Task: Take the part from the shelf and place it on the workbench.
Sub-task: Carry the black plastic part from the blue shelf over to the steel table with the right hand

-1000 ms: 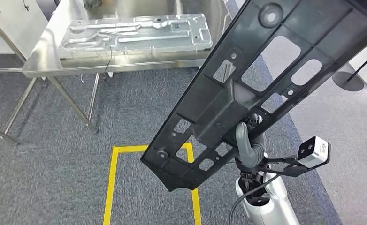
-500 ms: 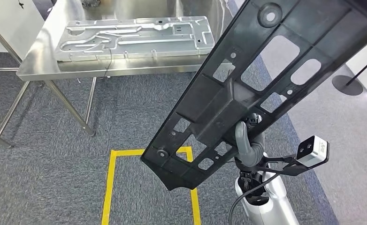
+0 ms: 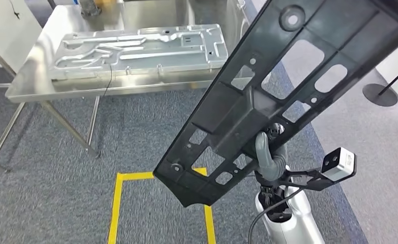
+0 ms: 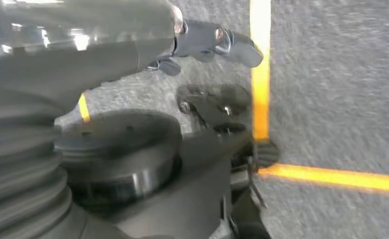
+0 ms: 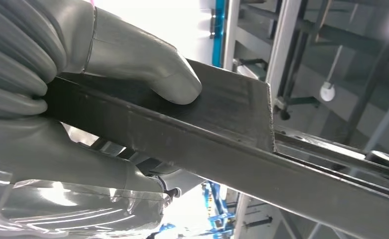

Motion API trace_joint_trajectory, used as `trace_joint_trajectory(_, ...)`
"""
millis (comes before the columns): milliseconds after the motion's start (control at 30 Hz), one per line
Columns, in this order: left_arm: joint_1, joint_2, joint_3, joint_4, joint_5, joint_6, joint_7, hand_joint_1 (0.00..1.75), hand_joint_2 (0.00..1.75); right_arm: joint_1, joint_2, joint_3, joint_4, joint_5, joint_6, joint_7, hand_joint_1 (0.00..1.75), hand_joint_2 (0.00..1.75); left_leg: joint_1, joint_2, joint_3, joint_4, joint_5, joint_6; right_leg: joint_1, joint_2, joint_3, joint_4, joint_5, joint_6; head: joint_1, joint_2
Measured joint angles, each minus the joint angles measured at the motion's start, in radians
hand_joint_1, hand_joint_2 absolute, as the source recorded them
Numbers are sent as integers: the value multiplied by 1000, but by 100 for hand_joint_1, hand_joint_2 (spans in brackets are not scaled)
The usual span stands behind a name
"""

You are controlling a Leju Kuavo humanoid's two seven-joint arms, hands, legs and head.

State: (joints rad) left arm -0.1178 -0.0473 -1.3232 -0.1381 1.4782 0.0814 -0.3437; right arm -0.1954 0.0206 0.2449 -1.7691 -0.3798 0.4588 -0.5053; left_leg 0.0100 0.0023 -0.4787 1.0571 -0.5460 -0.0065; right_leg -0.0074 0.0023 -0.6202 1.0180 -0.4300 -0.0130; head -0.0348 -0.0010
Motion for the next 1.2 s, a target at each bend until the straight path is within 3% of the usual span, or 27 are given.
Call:
trace_joint_trajectory(33,-1,0,0,0,0,-1,0,0,175,-1,0,0,0,0,1,-1,175,175,2,0,-28,51,-11,-3,-1,0,13,-3,-7,-6,0,0)
trace_joint_trajectory(133,1,0,-1,0,0,-5,0,0,175,0,0,0,2,0,1,-1,175,175,3,0,-152,217,-76,-9,3,3,41,-3,-32,-14,0,0)
trace_joint_trajectory(167,4,0,-1,0,0,-6,0,0,175,1,0,0,2,0,1,-1,175,175,2,0,-181,234,-85,-10,4,5,52,-3,-42,-14,0,0)
trace_joint_trajectory(200,6,0,-1,0,0,-7,0,0,175,2,0,0,2,0,1,-1,175,175,2,0,-195,219,-74,-9,5,7,65,-3,-52,-13,0,0)
trace_joint_trajectory(233,6,0,-1,0,0,-7,0,0,175,2,-1,0,2,0,1,-2,175,175,1,0,-195,177,-41,-5,6,8,80,-3,-62,-12,0,0)
trace_joint_trajectory(300,7,1,-1,0,0,-7,0,0,175,2,-1,0,4,-1,2,-3,175,175,-4,0,-176,56,64,7,7,9,107,-4,-84,-8,0,0)
trace_joint_trajectory(367,8,3,-2,0,0,-7,1,0,175,1,-2,-1,6,-3,4,-4,175,175,-11,-1,-162,-13,120,20,9,11,122,-7,-100,2,0,0)
trace_joint_trajectory(500,7,4,-2,0,0,-7,1,0,175,-3,-6,-6,9,-11,5,-9,175,175,-9,-6,-127,-44,119,41,8,9,121,31,-99,26,0,0)
trace_joint_trajectory(533,6,4,-2,0,-1,-7,0,0,175,-5,-8,-7,9,-13,6,-12,175,175,-7,-7,-116,-50,116,46,6,7,99,70,-108,31,0,0)
trace_joint_trajectory(633,6,4,-2,0,-2,-7,-1,0,175,-1,-13,-12,11,-15,5,-17,175,175,-6,-8,-91,-55,97,52,-3,6,-17,231,-166,47,0,0)
trace_joint_trajectory(667,8,4,-3,0,-3,-7,-1,0,175,2,-15,-13,12,-15,5,-18,175,175,-6,-8,-82,-55,88,51,-6,5,-48,256,-175,51,0,0)
trace_joint_trajectory(700,9,4,-3,0,-3,-8,-1,0,175,5,-16,-14,13,-15,5,-19,175,175,-5,-9,-71,-55,80,50,-8,5,-63,248,-164,55,0,0)
trace_joint_trajectory(733,9,4,-3,0,-3,-8,-1,0,175,7,-18,-15,13,-15,5,-20,175,175,-5,-10,-58,-55,70,49,-10,4,-62,209,-132,57,0,0)
trace_joint_trajectory(800,9,4,-3,0,-3,-8,-2,0,175,8,-20,-16,13,-15,4,-22,175,175,-5,-10,-33,-54,51,42,-9,1,-33,85,-40,52,0,0)
trace_joint_trajectory(833,9,4,-3,0,-3,-8,-2,0,175,9,-21,-16,13,-14,4,-23,175,175,-6,-11,-24,-54,42,37,-7,-1,-20,40,-20,46,0,0)
trace_joint_trajectory(867,8,4,-3,0,-3,-9,-3,0,175,9,-22,-17,14,-14,4,-24,175,175,-6,-11,-17,-55,33,30,-3,-2,-11,15,-10,38,0,0)
trace_joint_trajectory(1000,4,3,-3,0,-3,-12,-4,0,175,9,-26,-18,13,-14,4,-28,175,175,-4,-9,-1,-21,20,6,-1,1,24,-4,-15,2,0,0)
trace_joint_trajectory(1067,0,3,-4,0,-3,-13,-5,0,175,7,-27,-19,12,-14,4,-32,175,175,0,-7,-46,61,-9,-1,-2,0,43,-8,-22,-7,0,0)
trace_joint_trajectory(1133,2,3,-4,0,-3,-13,-5,0,175,8,-27,-19,12,-14,4,-33,175,175,1,-7,-132,182,-54,-7,-2,0,54,-8,-35,-11,0,0)
trace_joint_trajectory(1200,7,3,-5,0,-3,-12,-5,0,175,12,-28,-19,12,-14,3,-33,175,175,3,-7,-191,228,-65,-8,-2,2,69,-8,-50,-10,0,0)
